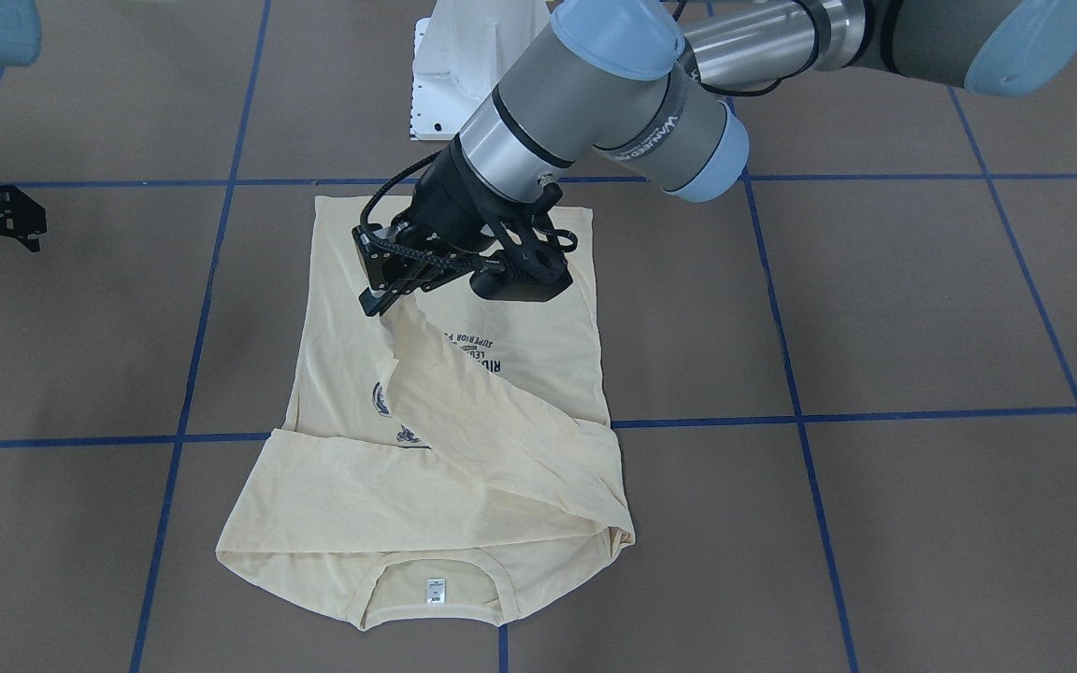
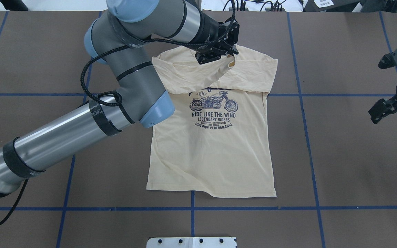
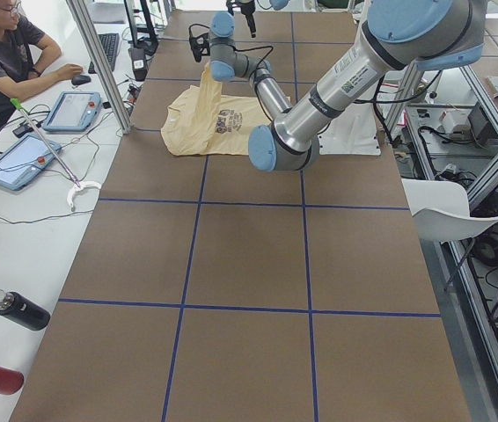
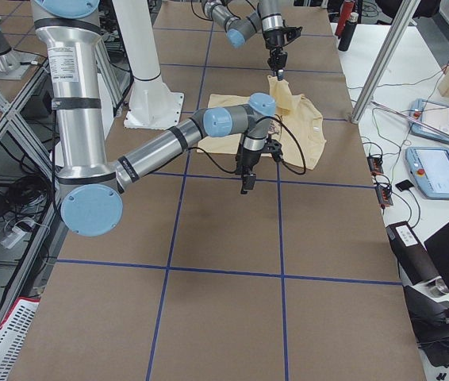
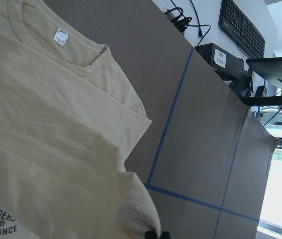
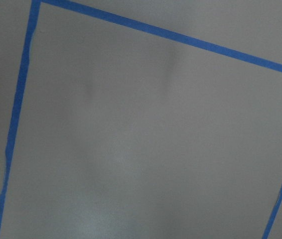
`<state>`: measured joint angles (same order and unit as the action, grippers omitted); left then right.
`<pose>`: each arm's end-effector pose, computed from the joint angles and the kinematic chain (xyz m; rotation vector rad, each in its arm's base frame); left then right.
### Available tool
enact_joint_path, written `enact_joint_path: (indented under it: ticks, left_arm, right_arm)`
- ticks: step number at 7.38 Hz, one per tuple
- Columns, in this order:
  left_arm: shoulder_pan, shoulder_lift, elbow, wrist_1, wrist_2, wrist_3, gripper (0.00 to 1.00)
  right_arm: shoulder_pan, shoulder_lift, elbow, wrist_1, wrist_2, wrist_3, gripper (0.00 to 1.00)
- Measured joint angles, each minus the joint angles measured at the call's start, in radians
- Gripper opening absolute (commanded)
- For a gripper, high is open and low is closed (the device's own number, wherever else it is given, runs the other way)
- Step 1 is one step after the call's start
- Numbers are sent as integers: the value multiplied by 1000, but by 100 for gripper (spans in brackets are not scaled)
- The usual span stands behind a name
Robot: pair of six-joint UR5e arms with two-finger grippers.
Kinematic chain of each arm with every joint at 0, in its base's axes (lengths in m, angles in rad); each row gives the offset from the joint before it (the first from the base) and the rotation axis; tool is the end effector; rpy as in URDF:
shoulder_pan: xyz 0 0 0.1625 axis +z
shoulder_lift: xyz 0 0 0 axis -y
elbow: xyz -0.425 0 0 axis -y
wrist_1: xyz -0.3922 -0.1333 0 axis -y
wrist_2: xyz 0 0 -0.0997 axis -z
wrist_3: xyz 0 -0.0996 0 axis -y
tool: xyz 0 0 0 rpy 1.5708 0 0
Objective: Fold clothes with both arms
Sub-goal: 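Carry the sleeve cuff across the shirt toward the collar with the left gripper, then release the sleeve and pull the left gripper back while the right gripper descends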
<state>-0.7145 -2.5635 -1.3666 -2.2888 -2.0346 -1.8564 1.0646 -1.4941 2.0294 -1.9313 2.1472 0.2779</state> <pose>0.4916 -0.5439 0.0228 -0.0494 1.5294 -0.4512 -0.1649 -0.4604 0.4511 -0.0628 -0.5981 -0.2718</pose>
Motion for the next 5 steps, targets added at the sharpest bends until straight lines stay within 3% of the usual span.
enact_joint_path:
  ticks: [5]
  left_arm:
    - [87,-45,250,-196,124,1,0]
  right_arm:
    - [-1,10,-14,0,-1,5,100]
